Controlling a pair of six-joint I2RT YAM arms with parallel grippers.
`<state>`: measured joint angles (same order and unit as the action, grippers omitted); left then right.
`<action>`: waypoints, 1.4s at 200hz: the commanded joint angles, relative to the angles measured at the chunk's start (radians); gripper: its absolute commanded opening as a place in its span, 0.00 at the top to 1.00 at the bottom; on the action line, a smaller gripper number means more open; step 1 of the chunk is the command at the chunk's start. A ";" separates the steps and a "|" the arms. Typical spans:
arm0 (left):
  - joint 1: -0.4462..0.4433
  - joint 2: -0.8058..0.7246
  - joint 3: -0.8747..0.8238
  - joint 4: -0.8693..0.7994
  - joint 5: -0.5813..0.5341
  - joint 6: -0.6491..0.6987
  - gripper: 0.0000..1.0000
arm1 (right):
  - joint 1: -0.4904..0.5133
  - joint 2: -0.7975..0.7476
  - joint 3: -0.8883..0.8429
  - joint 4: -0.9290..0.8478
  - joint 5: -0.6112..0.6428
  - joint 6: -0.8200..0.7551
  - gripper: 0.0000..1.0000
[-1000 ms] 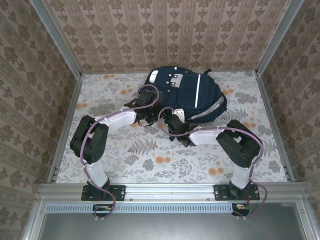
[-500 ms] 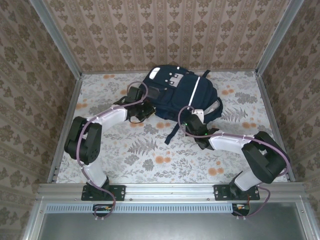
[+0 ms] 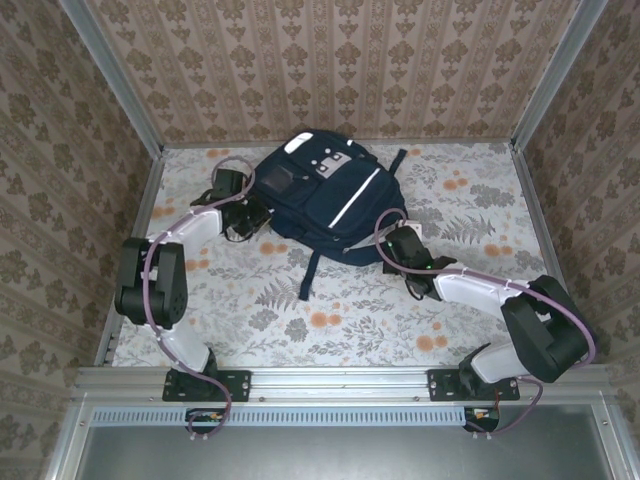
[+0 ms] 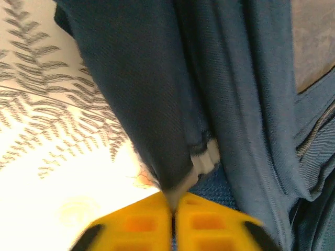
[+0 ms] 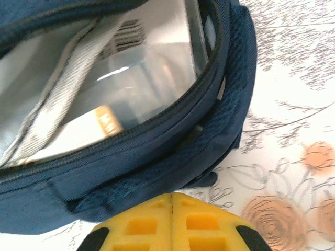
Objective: Pack the student bag
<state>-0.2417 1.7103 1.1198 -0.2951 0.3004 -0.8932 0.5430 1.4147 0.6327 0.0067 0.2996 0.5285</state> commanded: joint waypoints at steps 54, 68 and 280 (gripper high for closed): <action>-0.321 -0.172 -0.028 -0.193 -0.121 -0.089 0.50 | 0.089 -0.085 0.031 -0.033 -0.148 0.050 1.00; -0.369 -0.186 -0.073 -0.148 -0.113 -0.138 0.50 | 0.096 -0.100 0.026 -0.034 -0.148 0.054 0.92; -0.264 -0.029 -0.214 0.258 -0.028 -0.204 1.00 | 0.317 0.055 0.208 -0.090 -0.038 0.119 0.54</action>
<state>-0.5034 1.6676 0.9092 -0.0452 0.2764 -1.0958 0.8497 1.4406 0.8070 -0.0540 0.2184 0.6067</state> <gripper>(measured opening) 0.072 0.461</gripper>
